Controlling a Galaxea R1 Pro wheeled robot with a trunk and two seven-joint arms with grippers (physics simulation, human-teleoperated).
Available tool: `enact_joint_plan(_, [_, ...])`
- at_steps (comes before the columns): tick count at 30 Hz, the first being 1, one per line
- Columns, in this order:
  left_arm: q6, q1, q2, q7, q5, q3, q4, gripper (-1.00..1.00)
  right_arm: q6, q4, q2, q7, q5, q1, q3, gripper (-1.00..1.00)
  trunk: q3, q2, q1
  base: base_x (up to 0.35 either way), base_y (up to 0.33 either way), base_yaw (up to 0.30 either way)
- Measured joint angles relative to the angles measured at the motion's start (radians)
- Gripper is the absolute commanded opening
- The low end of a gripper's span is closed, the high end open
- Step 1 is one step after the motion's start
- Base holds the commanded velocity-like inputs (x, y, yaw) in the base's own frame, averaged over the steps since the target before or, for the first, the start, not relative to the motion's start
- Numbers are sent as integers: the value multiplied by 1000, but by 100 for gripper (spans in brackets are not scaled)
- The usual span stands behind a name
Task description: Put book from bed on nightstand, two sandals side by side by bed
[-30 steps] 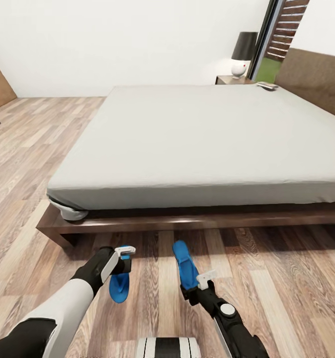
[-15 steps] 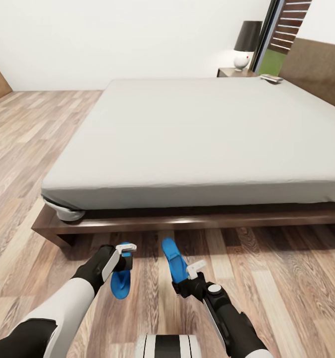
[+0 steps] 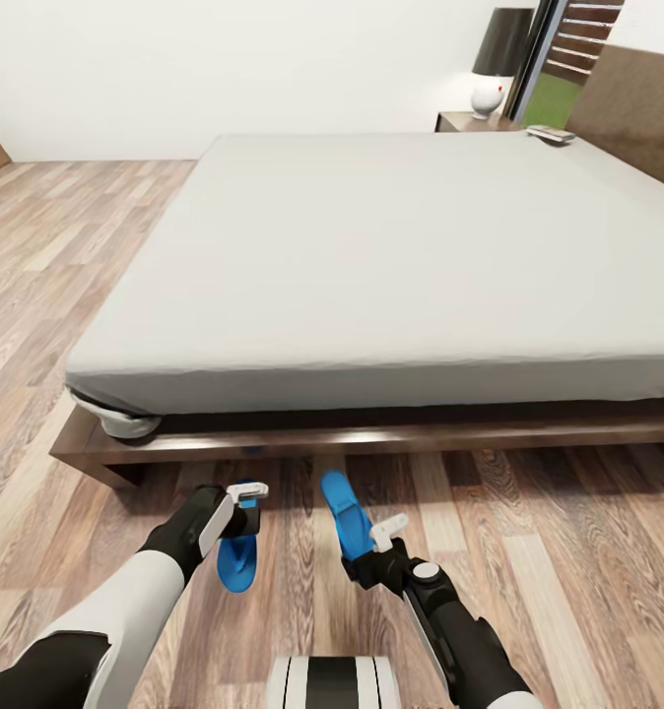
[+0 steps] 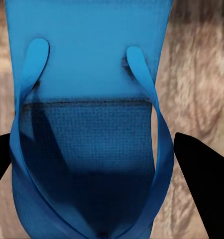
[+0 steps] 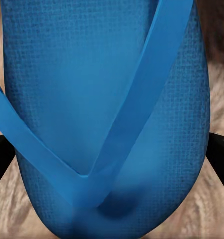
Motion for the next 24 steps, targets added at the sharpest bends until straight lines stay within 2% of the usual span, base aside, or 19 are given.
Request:
enact_joint_plan(6, [-2,0,-1,-3,0,-2,0,-100,1,-12,-5,2,1,0,-1,-100,-23,-1,3,0,0,0])
enact_joint_plan(12, [-4,0,-3,-3,0,-7,-9,-100,43,-129,-9,12,1,0,1,-100,-46,-3,5,0,0,0])
enact_joint_plan(14, [-4,0,-3,-4,-1,-10,-33,-100,53,-144,-10,42,1,0,2,-100,-54,-3,6,0,0,0])
enact_joint_plan(24, [-2,1,1,-4,-3,-9,-51,-100,56,-143,-10,54,3,0,2,-100,-93,-6,11,0,0,0])
